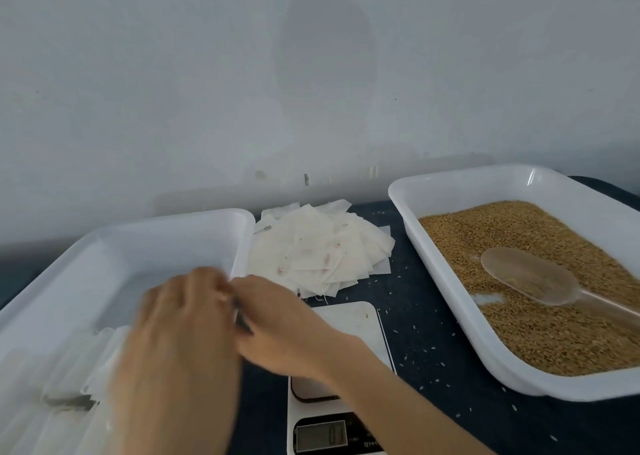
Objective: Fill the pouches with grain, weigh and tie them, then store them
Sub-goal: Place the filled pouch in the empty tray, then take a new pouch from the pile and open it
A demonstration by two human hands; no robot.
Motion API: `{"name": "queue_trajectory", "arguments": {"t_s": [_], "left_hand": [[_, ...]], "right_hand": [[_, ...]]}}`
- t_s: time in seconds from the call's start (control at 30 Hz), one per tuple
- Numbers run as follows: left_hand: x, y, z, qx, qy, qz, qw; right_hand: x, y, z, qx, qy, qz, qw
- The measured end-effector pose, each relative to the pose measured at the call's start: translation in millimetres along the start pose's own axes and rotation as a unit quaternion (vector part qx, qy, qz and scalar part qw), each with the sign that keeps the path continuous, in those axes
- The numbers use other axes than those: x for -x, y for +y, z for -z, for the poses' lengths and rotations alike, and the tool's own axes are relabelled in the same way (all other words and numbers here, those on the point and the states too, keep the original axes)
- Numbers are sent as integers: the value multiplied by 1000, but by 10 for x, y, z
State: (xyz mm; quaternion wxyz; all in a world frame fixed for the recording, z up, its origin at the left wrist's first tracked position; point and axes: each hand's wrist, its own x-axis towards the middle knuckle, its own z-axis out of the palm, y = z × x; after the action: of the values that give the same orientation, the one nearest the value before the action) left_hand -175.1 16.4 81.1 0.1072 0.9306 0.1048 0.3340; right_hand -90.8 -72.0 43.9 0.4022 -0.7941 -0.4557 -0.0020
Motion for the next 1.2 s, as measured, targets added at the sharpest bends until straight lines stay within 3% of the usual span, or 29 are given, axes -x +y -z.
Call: {"name": "queue_trajectory", "arguments": {"t_s": [0.07,0.17,0.27,0.37,0.5,0.67,0.9,1.2], "left_hand": [[-44,335,-155,90,-21,-53,994],[-119,497,-579,193,-107,-30,975],[-196,338,-1037,197,-149,-15,969],[-281,152,-1436,195,-183,5,964],[-422,-36,-1815,188,-205,25,960],[-590,-118,-2042,127,-244,-4,961],[-697,-127,-2113,82,-192,28,978],[-523,-166,-2022,287,-118,123,943]], "right_hand": [[48,172,119,52,-7,-68,996],[161,558,316,102,-19,-148,984],[310,905,491,-8,78,-204,976],[490,1259,561,-52,173,-249,951],[688,1602,506,-54,227,-328,916],[753,1683,427,-44,235,-320,916],[760,1704,394,-17,225,-312,923],[765,1683,422,-52,238,-304,921]]}}
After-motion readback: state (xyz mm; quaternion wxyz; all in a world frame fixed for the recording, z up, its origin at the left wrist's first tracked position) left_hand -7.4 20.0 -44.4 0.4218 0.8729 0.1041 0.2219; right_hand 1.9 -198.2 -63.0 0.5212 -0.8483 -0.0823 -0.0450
